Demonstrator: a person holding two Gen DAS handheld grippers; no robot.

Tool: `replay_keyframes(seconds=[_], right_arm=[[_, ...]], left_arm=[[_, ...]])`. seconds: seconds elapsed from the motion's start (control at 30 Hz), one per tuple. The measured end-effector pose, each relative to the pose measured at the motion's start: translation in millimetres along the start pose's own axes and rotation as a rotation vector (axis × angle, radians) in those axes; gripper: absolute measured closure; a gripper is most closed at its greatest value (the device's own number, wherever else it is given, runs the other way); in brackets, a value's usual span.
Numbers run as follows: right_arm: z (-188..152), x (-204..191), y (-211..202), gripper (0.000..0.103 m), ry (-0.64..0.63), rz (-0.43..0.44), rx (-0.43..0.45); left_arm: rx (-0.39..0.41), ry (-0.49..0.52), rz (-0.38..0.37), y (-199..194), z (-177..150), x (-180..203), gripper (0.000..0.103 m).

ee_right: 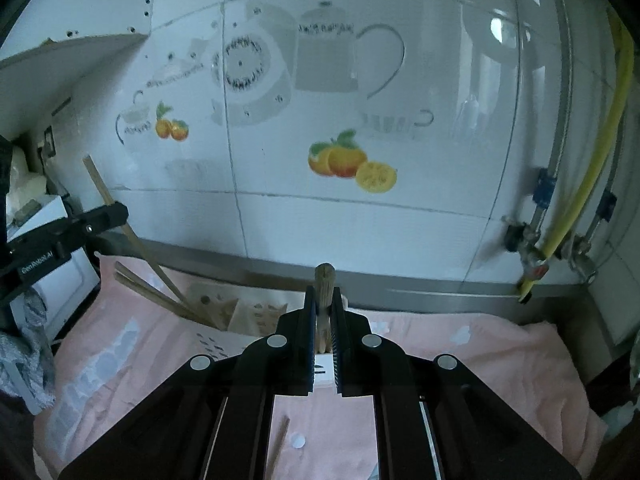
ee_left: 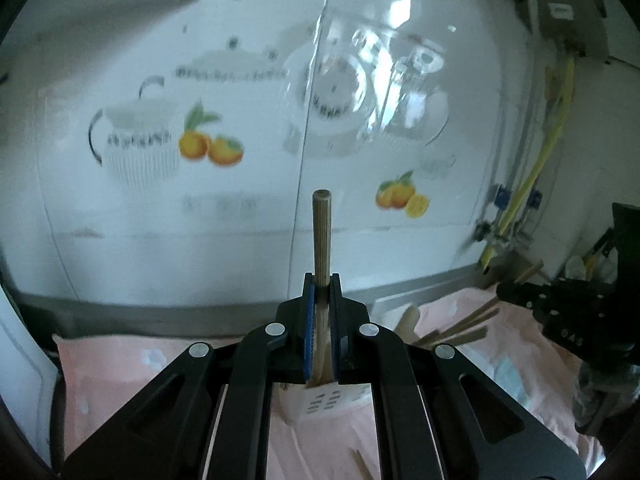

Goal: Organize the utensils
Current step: 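Drop both chopsticks into the white holder by opening both tools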

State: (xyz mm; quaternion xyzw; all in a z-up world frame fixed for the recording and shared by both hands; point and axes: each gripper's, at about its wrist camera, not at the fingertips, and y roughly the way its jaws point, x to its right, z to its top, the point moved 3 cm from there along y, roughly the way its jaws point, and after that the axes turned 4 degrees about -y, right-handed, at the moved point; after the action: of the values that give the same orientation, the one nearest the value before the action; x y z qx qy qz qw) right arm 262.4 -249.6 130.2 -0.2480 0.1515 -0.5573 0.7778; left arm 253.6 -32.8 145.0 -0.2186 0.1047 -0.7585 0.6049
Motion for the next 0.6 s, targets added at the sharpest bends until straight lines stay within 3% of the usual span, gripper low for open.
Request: replay_keyframes(seconds=[0.2,0.47,0.53,0.6], right_arm=[[-7,4,14,0.096,0.02,0.002,-0.026],[-8,4,12,0.096,0.034,0.003,-0.012],[-7,4,8,0.096,0.032,0.0,-0.001],[-6,5,0,0.092,0.034,-0.004,0.017]], left_arm=[[-0.069,-0.017,-0.006,21,-16,-9,0.097],[-0.077,-0.018,-0.002,25,-22,-8,0.094],[-0.07,-0.011,-0.001,20,-21,-6,0.092],[-0.059,-0.007,0.001,14,-21,-6,0.08]])
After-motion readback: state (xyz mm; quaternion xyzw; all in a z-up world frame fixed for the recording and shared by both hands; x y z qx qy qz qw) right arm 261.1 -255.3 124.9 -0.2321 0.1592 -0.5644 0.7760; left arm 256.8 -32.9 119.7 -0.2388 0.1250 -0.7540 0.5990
